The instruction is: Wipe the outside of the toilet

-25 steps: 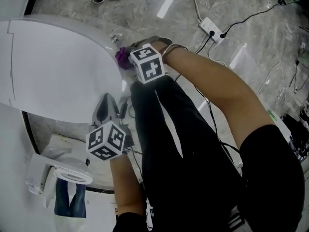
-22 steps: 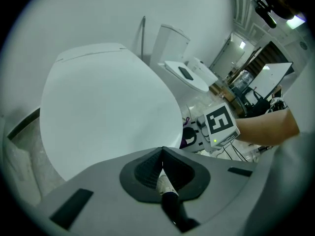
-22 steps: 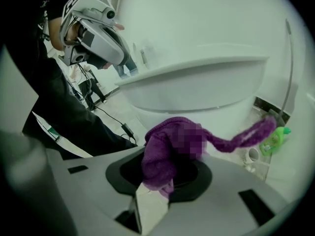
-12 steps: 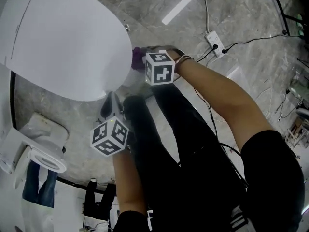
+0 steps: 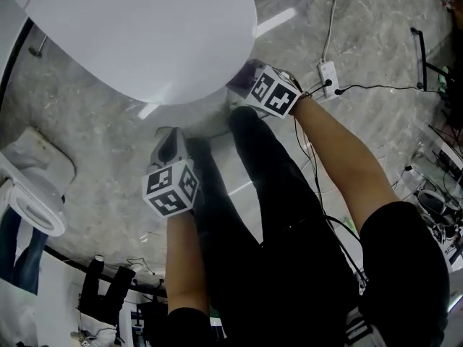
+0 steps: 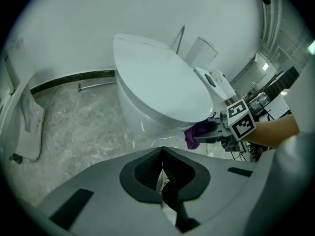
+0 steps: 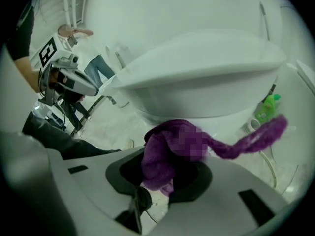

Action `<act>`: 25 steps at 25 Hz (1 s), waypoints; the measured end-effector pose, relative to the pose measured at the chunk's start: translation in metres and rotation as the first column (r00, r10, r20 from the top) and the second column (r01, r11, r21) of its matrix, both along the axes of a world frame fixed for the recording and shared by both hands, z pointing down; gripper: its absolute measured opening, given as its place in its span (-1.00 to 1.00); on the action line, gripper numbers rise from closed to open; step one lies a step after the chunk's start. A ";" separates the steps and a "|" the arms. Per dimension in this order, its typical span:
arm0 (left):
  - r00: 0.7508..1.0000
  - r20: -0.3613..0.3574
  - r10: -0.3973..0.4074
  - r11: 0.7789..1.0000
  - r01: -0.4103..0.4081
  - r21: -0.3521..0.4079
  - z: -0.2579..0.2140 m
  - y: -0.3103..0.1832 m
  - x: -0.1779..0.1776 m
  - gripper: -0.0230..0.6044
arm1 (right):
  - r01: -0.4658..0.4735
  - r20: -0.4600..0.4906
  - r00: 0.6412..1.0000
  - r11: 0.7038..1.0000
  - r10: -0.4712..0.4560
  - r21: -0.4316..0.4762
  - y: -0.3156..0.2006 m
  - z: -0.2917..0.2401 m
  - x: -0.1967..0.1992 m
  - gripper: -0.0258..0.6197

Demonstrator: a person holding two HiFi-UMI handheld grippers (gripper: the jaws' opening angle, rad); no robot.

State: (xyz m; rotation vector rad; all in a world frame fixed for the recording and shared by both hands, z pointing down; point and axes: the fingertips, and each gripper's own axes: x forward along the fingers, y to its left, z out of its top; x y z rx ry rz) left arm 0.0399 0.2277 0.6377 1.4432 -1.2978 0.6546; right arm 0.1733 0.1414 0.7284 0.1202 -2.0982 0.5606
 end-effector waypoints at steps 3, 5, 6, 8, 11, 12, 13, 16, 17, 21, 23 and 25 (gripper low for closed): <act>1.000 -0.017 0.013 1.000 -0.013 0.009 -0.002 0.012 -0.015 -0.90 | -0.088 -0.016 0.996 0.996 0.087 -0.030 0.015 -0.001 -0.015 -0.57; 1.000 -0.027 0.013 1.000 -0.012 0.023 -0.006 0.017 -0.024 -0.90 | -0.123 -0.016 0.992 0.992 0.123 -0.038 0.024 -0.002 -0.026 -0.57; 0.999 -0.030 0.017 0.999 -0.016 0.030 -0.007 0.019 -0.028 -0.90 | -0.135 -0.016 0.991 0.990 0.135 -0.040 0.028 -0.003 -0.032 -0.57; 0.999 -0.034 0.033 0.999 -0.032 0.039 -0.009 0.026 -0.036 -0.90 | -0.152 -0.014 0.988 0.987 0.152 -0.044 0.038 -0.005 -0.046 -0.57; 0.998 -0.033 0.052 0.998 -0.051 0.044 -0.011 0.039 -0.054 -0.90 | -0.211 -0.020 0.977 0.977 0.210 -0.045 0.050 -0.005 -0.070 -0.57; 0.998 -0.032 0.052 0.998 -0.051 0.045 -0.011 0.043 -0.060 -0.90 | -0.247 -0.024 0.969 0.968 0.246 -0.045 0.051 -0.004 -0.077 -0.57; 0.998 -0.033 0.048 0.998 -0.046 0.045 -0.011 0.047 -0.067 -0.90 | -0.289 -0.027 0.957 0.956 0.288 -0.045 0.051 -0.003 -0.082 -0.57; 0.999 -0.038 0.013 0.999 -0.011 0.043 -0.009 0.058 -0.089 -0.90 | -0.399 -0.029 0.917 0.916 0.398 -0.043 0.052 -0.003 -0.094 -0.57; 0.999 -0.040 -0.003 0.999 0.005 0.042 -0.009 0.062 -0.097 -0.90 | -0.417 -0.030 0.909 0.908 0.416 -0.044 0.053 -0.002 -0.098 -0.57; 0.998 -0.037 -0.054 0.998 0.056 0.039 -0.002 0.074 -0.127 -0.90 | -0.457 -0.042 0.889 0.888 0.456 -0.044 0.057 0.001 -0.114 -0.57; 0.996 -0.038 -0.075 0.996 0.076 0.041 0.004 0.077 -0.141 -0.90 | -0.485 -0.041 0.874 0.873 0.484 -0.042 0.056 0.004 -0.121 -0.57; 0.995 -0.044 -0.088 0.995 0.090 0.043 0.010 0.080 -0.151 -0.90 | -0.515 -0.041 0.857 0.856 0.514 -0.033 0.055 0.006 -0.128 -0.57</act>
